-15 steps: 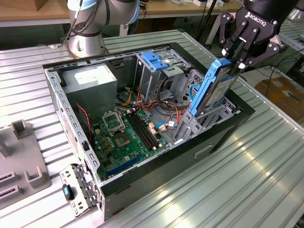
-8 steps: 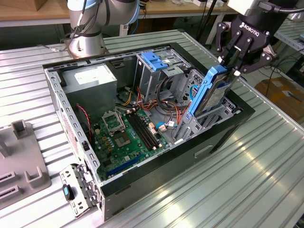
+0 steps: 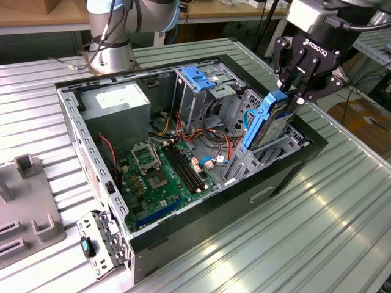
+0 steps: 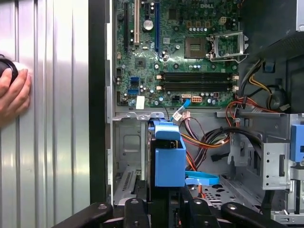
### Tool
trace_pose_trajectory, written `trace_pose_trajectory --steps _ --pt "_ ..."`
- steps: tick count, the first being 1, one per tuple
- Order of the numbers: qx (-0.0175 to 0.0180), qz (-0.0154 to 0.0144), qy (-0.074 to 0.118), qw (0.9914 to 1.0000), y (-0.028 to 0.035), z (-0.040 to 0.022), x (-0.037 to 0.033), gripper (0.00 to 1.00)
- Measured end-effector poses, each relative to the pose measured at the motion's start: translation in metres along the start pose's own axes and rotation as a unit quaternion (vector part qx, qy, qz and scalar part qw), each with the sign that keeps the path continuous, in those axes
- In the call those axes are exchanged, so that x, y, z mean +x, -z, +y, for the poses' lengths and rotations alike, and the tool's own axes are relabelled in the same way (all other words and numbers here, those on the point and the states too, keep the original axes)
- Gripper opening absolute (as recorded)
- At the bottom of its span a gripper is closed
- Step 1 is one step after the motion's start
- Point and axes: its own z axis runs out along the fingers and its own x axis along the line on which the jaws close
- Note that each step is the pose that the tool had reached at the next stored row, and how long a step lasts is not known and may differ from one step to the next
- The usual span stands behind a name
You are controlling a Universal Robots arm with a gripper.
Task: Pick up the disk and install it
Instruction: 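Insert the disk into the insertion slot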
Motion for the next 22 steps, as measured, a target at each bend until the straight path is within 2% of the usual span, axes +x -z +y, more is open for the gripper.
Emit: trace_pose_trajectory --steps 5,8,10,11,14,17,22 --pt "0.0007 0.0000 0.000 1.00000 -0.0086 0.0000 -0.0001 0.35" --pt "0.0040 0.0001 0.000 0.99999 -0.0160 0.0003 -0.0001 0.35" --pt "0.0056 0.0001 0.000 0.99998 -0.0180 0.0003 -0.0001 0.35" --pt "0.0076 0.0001 0.000 0.99997 -0.0198 0.0003 -0.0001 0.35" --pt "0.0077 0.0002 0.000 0.99997 -0.0200 0.0003 -0.0001 0.35" --pt "0.0095 0.0000 0.000 0.99995 -0.0237 0.0007 0.0001 0.35" --pt "0.0111 0.0002 0.000 0.99994 -0.0401 0.0011 0.0012 0.35"
